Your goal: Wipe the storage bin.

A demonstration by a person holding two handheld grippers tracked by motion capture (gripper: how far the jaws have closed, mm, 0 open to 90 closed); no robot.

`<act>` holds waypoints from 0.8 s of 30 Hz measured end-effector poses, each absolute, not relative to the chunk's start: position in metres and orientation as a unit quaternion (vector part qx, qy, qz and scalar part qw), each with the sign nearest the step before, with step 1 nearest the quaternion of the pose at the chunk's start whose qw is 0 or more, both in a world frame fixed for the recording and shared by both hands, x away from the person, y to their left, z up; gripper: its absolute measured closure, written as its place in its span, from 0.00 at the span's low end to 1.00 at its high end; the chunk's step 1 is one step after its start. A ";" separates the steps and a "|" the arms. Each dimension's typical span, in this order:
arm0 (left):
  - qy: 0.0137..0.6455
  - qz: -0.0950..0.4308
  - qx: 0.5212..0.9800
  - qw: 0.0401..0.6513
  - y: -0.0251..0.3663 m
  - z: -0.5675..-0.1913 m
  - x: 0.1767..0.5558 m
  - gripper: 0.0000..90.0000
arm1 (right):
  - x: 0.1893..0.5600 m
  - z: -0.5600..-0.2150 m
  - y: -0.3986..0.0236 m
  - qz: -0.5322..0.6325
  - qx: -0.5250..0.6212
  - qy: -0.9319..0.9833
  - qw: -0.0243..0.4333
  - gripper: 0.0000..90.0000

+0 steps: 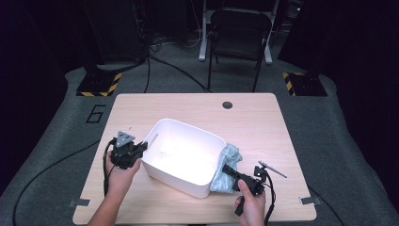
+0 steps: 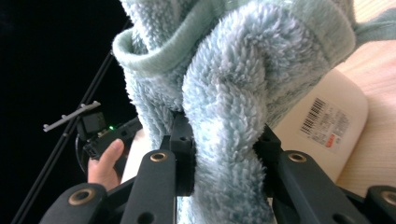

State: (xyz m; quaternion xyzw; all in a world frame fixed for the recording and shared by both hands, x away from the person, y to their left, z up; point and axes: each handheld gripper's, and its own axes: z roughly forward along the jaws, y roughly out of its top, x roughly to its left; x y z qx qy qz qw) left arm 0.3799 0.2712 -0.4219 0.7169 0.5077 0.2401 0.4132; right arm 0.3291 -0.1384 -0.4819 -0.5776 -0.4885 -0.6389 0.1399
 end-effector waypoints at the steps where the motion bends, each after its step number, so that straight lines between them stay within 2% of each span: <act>1: 0.508 0.240 0.716 0.414 0.271 -0.422 0.380 0.95 | 0.329 -0.482 -0.139 -0.632 -0.583 -0.490 0.144 0.77; 6: 0.507 0.238 0.722 0.405 0.268 -0.424 0.380 0.91 | 0.328 -0.495 -0.137 -0.598 -0.596 -0.518 0.134 0.77; 10: 0.508 0.237 0.722 0.405 0.269 -0.424 0.380 0.91 | 0.329 -0.514 -0.135 -0.589 -0.611 -0.503 0.163 0.77; 12: 0.507 0.237 0.722 0.406 0.270 -0.424 0.380 0.90 | 0.331 -0.517 -0.135 -0.576 -0.618 -0.513 0.151 0.77; 17: 0.509 0.232 0.721 0.410 0.271 -0.424 0.380 0.90 | 0.333 -0.535 -0.133 -0.545 -0.643 -0.512 0.163 0.78; 18: 0.508 0.229 0.722 0.411 0.271 -0.424 0.380 0.89 | 0.333 -0.537 -0.133 -0.538 -0.652 -0.504 0.176 0.78; 20: 0.506 0.224 0.722 0.416 0.272 -0.425 0.381 0.87 | 0.336 -0.540 -0.133 -0.536 -0.655 -0.506 0.166 0.78; 24: 0.500 0.208 0.728 0.420 0.272 -0.425 0.382 0.82 | 0.338 -0.540 -0.136 -0.542 -0.659 -0.492 0.175 0.77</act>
